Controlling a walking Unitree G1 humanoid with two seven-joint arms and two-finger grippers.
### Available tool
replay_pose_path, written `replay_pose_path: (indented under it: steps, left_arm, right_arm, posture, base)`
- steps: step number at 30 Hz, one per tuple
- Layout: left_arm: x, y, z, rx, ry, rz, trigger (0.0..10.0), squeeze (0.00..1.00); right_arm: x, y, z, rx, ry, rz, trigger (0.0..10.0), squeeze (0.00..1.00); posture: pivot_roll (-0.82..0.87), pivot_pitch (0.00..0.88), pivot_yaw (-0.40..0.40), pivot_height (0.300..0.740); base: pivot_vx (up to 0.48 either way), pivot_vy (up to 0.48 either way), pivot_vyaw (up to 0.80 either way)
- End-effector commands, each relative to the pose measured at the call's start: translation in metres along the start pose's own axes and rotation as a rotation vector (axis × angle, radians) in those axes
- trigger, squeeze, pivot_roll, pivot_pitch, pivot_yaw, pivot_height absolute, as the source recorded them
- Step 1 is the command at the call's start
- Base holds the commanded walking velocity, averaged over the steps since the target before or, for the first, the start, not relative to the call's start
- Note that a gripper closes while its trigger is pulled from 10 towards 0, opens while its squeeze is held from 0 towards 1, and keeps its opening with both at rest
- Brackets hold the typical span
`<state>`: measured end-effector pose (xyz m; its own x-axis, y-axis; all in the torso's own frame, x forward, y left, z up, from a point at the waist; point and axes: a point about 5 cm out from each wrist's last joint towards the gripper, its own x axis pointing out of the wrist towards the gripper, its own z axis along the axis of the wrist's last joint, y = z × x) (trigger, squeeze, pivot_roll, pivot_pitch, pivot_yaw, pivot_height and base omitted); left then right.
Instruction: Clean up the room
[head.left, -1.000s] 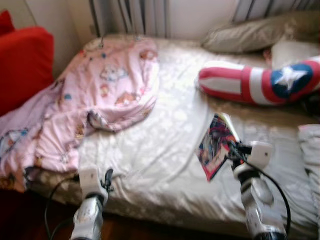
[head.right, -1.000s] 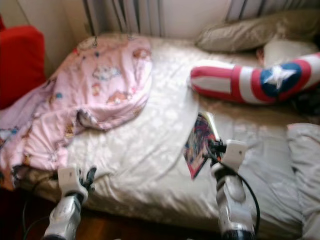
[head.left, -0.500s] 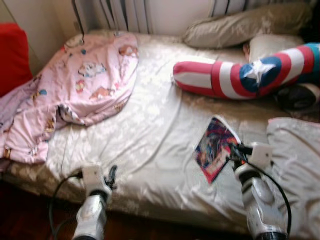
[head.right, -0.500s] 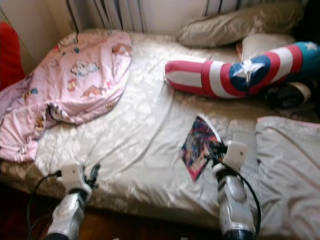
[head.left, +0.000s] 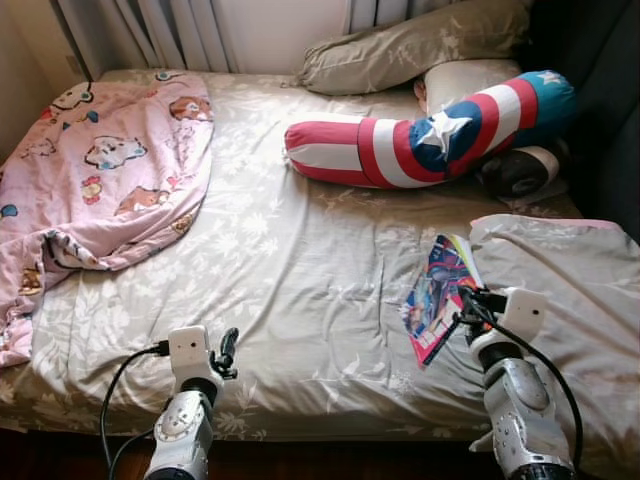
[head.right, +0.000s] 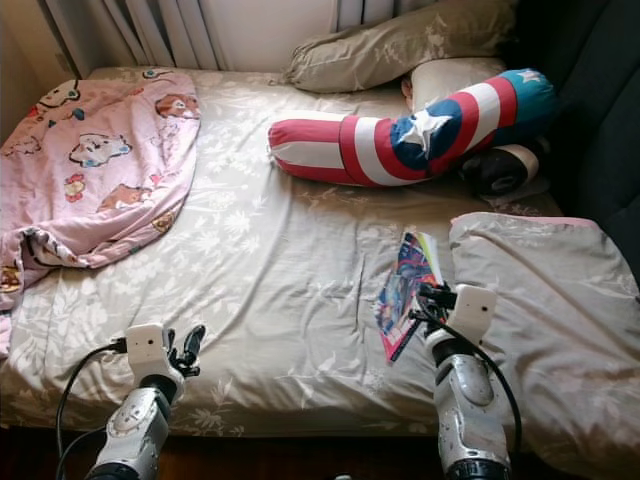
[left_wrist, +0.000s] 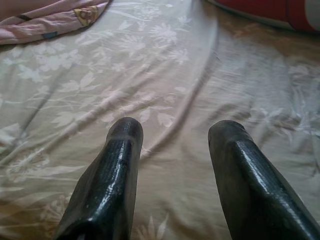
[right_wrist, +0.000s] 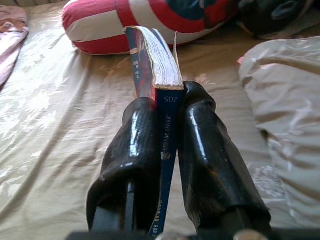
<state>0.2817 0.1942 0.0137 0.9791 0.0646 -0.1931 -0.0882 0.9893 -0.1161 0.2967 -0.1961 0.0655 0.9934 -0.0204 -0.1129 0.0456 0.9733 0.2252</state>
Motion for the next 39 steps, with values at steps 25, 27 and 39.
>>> replay_pose_path:
  steps: [25, 27, 39]
  left_arm:
    - [-0.0044, 0.0038, -0.0055, 0.011, 0.022, 0.002, 10.0, 0.00]
    - [-0.0045, 0.0040, -0.0054, 0.013, 0.020, 0.001, 10.0, 0.00]
    - [-0.0048, 0.0043, -0.0051, 0.016, 0.018, -0.005, 10.0, 0.00]
  right_arm:
    - [0.0062, 0.0002, 0.0055, -0.019, -0.022, -0.035, 10.0, 0.00]
    - [0.0072, 0.0028, 0.0040, -0.018, -0.009, -0.030, 10.0, 0.00]
    - [0.0058, 0.0051, 0.0033, -0.015, -0.025, -0.030, 10.0, 0.00]
  posture:
    - [0.01, 0.144, -0.002, 0.740]
    - [0.01, 0.150, 0.001, 0.740]
    - [0.01, 0.156, 0.006, 0.740]
  base:
    - [0.000, 0.000, -0.11]
    - [0.122, 0.000, -0.37]
    - [0.285, 0.000, -0.18]
